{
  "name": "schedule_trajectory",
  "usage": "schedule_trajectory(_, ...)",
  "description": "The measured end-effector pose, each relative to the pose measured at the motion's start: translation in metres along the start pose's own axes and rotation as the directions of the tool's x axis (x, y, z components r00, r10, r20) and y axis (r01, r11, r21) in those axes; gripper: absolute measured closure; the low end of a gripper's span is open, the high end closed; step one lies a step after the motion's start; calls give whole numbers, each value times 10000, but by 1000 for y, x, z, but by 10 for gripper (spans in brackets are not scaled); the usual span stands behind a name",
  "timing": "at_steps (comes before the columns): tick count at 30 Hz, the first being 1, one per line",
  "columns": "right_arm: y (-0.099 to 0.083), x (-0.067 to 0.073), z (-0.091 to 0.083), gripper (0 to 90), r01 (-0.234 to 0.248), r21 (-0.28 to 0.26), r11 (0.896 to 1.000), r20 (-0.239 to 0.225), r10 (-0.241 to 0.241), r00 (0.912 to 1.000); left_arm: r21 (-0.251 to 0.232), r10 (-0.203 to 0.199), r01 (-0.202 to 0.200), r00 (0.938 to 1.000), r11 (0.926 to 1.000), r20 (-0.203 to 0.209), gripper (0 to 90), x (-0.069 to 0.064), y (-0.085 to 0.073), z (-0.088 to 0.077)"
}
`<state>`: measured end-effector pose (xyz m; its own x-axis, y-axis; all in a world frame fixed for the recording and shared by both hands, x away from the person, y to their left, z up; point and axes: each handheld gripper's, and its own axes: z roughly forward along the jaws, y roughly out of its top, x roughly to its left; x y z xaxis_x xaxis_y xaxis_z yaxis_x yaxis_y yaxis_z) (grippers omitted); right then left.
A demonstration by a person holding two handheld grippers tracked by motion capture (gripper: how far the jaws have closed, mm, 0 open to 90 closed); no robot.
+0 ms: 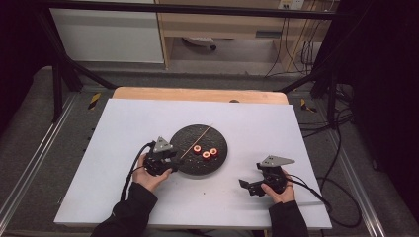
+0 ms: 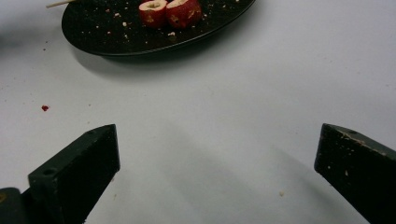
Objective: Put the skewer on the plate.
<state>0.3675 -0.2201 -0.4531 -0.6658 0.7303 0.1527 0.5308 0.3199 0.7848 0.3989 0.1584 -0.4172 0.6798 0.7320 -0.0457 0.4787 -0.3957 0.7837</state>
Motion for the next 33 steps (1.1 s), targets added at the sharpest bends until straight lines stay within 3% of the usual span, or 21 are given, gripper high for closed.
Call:
schedule_trajectory(6, 0, -2, -1, 9, -5, -53, 10000, 45, 6, 10000, -120, 254, -251, 9992, 9996, 297, 263, 8, -13, -17)
schedule_trajectory(13, -1, -3, -2, 7, -65, -75, 10000, 26, 65, 10000, 22, 392, -393, 9989, 9992, 260, 108, 18, -38, -34)
schedule_trajectory(16, -1, -2, -2, 6, -103, -24, 9999, 24, 103, 9999, 97, 380, -381, 9992, 9992, 136, 71, 23, -51, -39)
schedule_trajectory(21, -2, -2, -1, 6, -24, 19, 10000, 70, 24, 10000, 55, -2, 2, 10000, 10000, 1, 54, 34, -70, -49)
schedule_trajectory(33, -3, -1, 1, 6, -5, 175, 9998, -47, 6, 10000, -74, -143, 144, 9999, 9999, 34, 55, 43, -90, -60)
